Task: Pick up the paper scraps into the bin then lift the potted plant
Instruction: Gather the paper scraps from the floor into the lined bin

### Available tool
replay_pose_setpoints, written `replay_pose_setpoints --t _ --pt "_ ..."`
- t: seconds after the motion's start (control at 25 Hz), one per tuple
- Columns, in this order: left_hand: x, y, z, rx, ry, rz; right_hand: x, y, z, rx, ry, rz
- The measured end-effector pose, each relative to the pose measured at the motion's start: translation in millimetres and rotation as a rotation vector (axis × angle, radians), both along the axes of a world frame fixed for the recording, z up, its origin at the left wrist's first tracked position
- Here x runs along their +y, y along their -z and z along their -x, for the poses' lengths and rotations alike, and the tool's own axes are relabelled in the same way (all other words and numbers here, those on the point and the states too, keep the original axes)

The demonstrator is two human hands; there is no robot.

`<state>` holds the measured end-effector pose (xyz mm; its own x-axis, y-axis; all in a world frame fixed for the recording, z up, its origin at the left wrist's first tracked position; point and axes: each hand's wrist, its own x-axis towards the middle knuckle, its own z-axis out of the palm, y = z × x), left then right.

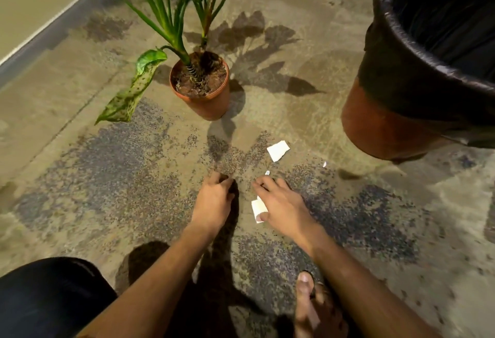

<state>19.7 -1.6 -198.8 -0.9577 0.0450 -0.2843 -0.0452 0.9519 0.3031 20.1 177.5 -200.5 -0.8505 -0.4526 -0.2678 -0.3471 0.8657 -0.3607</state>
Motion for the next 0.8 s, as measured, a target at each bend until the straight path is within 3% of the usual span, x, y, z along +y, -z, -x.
replay_pose_setpoints --t 0.24,0.44,0.68,0.8 --pt "-1.9 -4.8 -1.4 0.038 -0.163 -0.151 -0.9 16.0 -9.1 0.007 0.152 0.207" --pt "5.8 -10.2 4.9 -0.02 -0.248 -0.29 4.3 8.9 -9.9 0.006 0.173 0.227" --pt "37.0 -10.7 27.2 -0.071 -0.072 -0.379 79.3 -5.7 33.8 0.198 0.595 0.171" --pt "47.5 -3.9 29.5 -0.081 -0.018 -0.314 103.9 0.6 39.6 0.201 0.644 0.25"
